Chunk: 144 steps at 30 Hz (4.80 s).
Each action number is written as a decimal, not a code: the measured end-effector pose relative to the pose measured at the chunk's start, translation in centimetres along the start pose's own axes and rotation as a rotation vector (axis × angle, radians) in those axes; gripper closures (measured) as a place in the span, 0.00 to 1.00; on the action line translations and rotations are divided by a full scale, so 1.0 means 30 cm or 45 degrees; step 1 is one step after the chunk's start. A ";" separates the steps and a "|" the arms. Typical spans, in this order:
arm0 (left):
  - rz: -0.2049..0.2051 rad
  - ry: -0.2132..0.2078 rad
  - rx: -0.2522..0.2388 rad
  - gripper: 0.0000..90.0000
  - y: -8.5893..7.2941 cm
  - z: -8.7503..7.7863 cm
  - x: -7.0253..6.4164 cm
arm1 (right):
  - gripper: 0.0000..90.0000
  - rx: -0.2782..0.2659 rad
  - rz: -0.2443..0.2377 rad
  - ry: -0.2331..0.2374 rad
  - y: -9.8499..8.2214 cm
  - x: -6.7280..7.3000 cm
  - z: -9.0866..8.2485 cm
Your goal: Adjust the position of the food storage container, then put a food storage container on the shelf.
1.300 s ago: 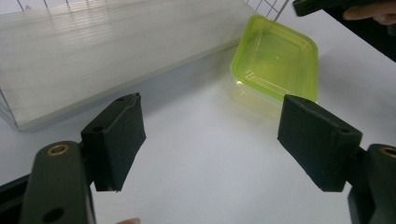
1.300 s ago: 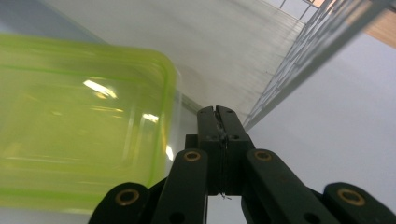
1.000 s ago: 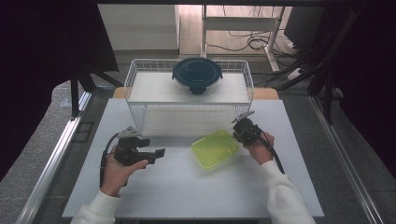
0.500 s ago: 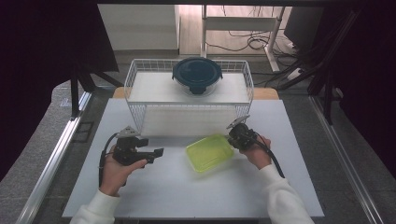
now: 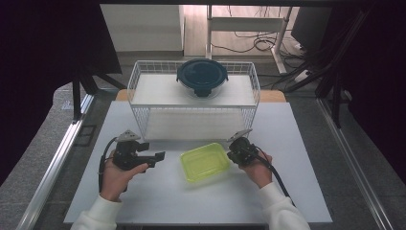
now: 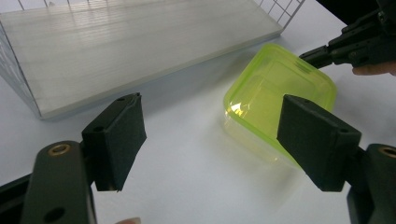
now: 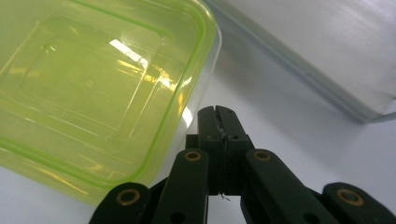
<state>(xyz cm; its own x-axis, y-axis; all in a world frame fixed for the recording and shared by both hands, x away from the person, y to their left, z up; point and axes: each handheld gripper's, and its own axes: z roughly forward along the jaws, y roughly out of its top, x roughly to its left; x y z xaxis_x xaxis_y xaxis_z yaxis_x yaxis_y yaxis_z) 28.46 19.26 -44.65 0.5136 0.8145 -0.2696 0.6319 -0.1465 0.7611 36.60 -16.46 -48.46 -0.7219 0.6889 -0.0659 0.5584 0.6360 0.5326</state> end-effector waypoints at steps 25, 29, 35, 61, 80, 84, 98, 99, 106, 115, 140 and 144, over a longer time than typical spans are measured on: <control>-0.014 0.015 0.022 0.25 -0.010 0.015 0.017 | 0.99 0.019 -0.086 0.120 -0.017 0.134 0.003; -0.001 0.013 0.030 0.25 -0.011 0.021 0.019 | 0.99 0.014 -0.081 0.133 -0.020 0.131 0.005; -0.043 -0.002 0.017 0.25 -0.015 0.019 0.027 | 0.98 -0.045 0.003 0.096 -0.025 0.074 -0.039; -0.143 -0.083 0.025 0.24 -0.057 0.036 0.045 | 0.29 -0.343 0.439 0.443 -0.049 -0.020 -0.120; -0.394 -0.249 0.014 0.30 -0.109 0.096 0.111 | 0.36 -0.294 0.520 0.550 -0.047 -0.015 -0.049; -0.418 -0.281 0.030 0.31 -0.120 0.116 0.116 | 0.38 -0.272 0.535 0.561 -0.045 -0.010 -0.015; -0.474 -0.384 0.129 0.42 -0.149 0.197 0.086 | 0.52 -0.214 0.649 0.663 -0.076 0.008 0.053; -0.474 -0.384 0.129 0.44 -0.149 0.197 0.086 | 0.52 -0.214 0.649 0.663 -0.076 0.008 0.053; -0.543 -0.452 0.159 0.54 -0.170 0.219 0.097 | 0.66 -0.210 0.739 0.748 -0.095 0.001 0.061; -0.575 -0.469 0.200 0.75 -0.178 0.237 0.083 | 0.81 -0.190 0.759 0.792 -0.097 0.010 0.065; -0.491 -0.456 0.061 0.84 -0.118 0.144 0.024 | 0.86 -0.305 0.647 0.722 -0.063 0.026 -0.055; -0.446 -0.448 0.014 0.84 -0.089 0.108 -0.002 | 0.86 -0.352 0.602 0.695 -0.049 0.031 -0.096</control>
<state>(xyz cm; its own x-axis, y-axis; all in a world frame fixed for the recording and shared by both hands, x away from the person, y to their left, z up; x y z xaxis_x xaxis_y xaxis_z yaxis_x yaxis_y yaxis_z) 28.61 17.79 -48.57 0.4328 0.5776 -0.6922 0.8066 0.0947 0.5835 33.92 -17.74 -46.87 -0.5713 0.5511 0.6082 0.7870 0.1575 0.5965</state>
